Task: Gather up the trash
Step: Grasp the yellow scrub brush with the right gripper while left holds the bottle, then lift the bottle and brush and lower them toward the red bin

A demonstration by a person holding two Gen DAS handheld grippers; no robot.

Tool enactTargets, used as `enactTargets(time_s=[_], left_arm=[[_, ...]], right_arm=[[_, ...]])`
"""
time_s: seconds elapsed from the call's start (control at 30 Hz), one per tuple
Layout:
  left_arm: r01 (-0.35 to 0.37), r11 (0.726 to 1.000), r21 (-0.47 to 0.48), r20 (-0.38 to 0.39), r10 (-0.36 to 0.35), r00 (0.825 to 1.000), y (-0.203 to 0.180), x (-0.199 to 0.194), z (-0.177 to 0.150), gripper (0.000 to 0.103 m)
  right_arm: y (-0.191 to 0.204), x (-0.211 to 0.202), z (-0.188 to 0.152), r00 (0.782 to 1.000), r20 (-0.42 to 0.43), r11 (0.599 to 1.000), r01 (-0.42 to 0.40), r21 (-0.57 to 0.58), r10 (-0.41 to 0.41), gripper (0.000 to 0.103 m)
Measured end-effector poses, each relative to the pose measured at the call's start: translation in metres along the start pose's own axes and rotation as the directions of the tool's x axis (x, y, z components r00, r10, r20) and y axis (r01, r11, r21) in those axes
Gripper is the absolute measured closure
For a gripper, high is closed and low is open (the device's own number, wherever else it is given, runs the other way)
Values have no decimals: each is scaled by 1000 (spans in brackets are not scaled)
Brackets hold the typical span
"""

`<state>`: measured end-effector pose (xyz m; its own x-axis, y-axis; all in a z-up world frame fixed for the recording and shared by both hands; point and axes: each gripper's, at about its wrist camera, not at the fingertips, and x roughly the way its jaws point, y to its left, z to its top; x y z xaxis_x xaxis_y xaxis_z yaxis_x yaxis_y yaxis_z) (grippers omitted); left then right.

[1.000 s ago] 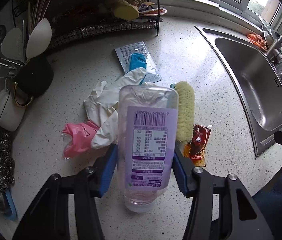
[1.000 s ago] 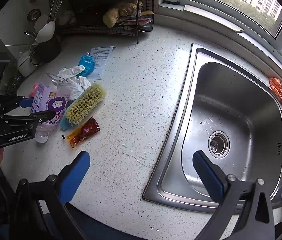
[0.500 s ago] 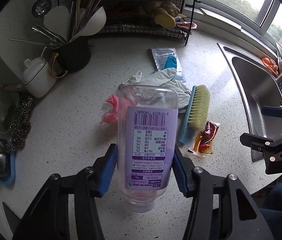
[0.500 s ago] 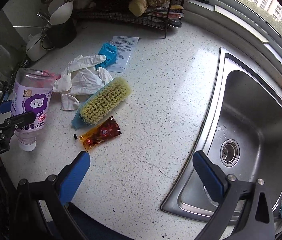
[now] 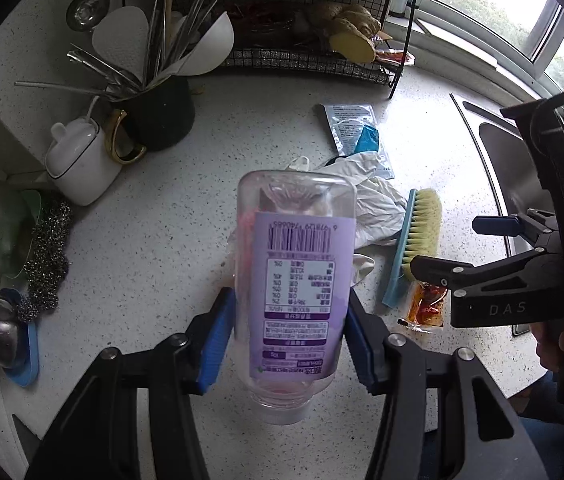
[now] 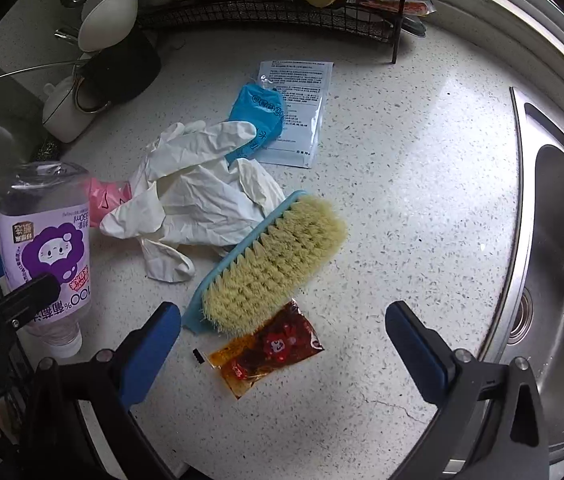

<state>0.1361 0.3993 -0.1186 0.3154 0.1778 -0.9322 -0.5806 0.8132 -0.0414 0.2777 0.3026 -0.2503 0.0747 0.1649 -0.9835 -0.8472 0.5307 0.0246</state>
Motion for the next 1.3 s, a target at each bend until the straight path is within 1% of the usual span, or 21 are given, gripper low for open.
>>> enactTargets(time_s=[0.17,0.23,0.27,0.37,0.4,0.43,0.5,0.63,0.7,0.83,0.97,1.07,1.1,1.17,1.27,1.3], left_arm=[[12,1000,-4,-9,-12,1000,1,11,8,53],[15,1000,0,-9,-15,1000,0,12,8,53],[18,1000,4,-10,-18,1000,-1,13,9,53],[27,999,17,-13,-27,1000,-4,14,9,53],[28,999,20,-16,-27,1000,-5,15,9,53],[27,999,22,-18,-26,999,-5,15,8,53],[27,999,19,-22,-27,999,-6,16,5,53],[21,1000,13,-27,-21,999,-8,14,-1,53],[17,1000,13,-25,-17,1000,-9,12,-4,53],[15,1000,18,-17,-15,1000,-16,6,-11,53],[17,1000,23,-4,-17,1000,-24,-2,-17,53],[18,999,29,12,-18,1000,-32,-10,-21,53],[17,999,32,18,-18,1000,-35,-13,-22,53],[14,999,42,28,-16,999,-42,-19,-25,53],[11,998,64,44,-14,999,-53,-26,-30,53],[8,998,64,45,-11,999,-55,-27,-31,53]], right_arm=[[3,19,14,999,-36,1000,-8,1,8,1],[4,24,18,999,-40,1000,1,-8,-1,8],[3,26,20,999,-44,1000,2,-15,-2,10],[10,34,25,999,-49,1000,-5,-24,3,21],[12,35,26,999,-48,1000,-1,-27,0,29],[14,35,27,999,-43,999,7,-32,-8,35],[23,38,22,999,-36,999,13,-46,-14,40],[20,33,16,1000,-9,999,1,-51,-2,59],[16,32,13,1000,-8,999,-23,-42,22,63],[13,21,1,999,27,998,-29,-51,31,67],[24,-4,-17,996,80,996,-30,-80,36,69],[28,-16,-29,994,99,996,-32,-84,40,70],[26,-21,-33,993,107,996,-38,-80,47,70],[22,-32,-41,990,128,996,-47,-78,57,75],[18,-49,-53,984,168,995,-43,-90,58,76],[8,-56,-55,982,181,994,-40,-101,58,76]])
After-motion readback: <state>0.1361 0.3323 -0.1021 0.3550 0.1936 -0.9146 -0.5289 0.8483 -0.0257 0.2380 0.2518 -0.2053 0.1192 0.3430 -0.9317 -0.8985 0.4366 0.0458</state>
